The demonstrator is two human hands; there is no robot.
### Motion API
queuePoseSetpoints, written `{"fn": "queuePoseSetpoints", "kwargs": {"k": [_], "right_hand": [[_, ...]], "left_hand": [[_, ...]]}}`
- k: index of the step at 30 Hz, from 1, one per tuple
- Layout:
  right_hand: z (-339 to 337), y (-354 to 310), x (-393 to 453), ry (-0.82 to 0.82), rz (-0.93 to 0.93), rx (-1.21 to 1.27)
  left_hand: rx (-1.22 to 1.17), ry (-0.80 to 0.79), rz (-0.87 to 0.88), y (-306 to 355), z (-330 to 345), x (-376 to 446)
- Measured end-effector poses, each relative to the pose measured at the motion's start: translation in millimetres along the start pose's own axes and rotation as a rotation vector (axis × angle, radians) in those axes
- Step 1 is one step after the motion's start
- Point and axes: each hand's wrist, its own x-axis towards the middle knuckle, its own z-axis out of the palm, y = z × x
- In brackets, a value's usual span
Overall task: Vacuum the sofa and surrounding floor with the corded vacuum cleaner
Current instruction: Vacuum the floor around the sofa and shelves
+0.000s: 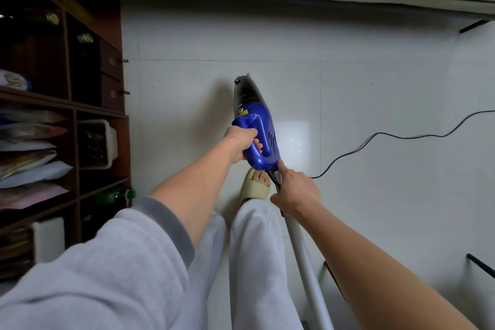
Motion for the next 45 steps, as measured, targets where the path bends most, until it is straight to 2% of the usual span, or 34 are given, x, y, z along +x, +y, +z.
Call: {"fn": "queuePoseSetpoints", "kwargs": {"k": [13, 26, 38, 45], "right_hand": [[12.9, -63.8, -0.7, -0.043, -0.126, -0.049], [26.0, -121.5, 7.5, -0.047, -0.243, -0.230], [27.1, -169.2, 10.4, 0.019, -0.405, -0.480], [29.0, -191.6, 14.2, 0.073, -0.496, -0.677]], "left_hand": [[-0.079, 0.095, 0.000, -8.6, -80.9, -3.6], [-0.255, 0.162, -0.015, -28.7, -149.7, 7.1], [-0.568, 0.196, -0.051, -51.6, -203.4, 8.5], [-0.764, 0.286, -0.059, -67.4, -219.6, 10.4]]}}
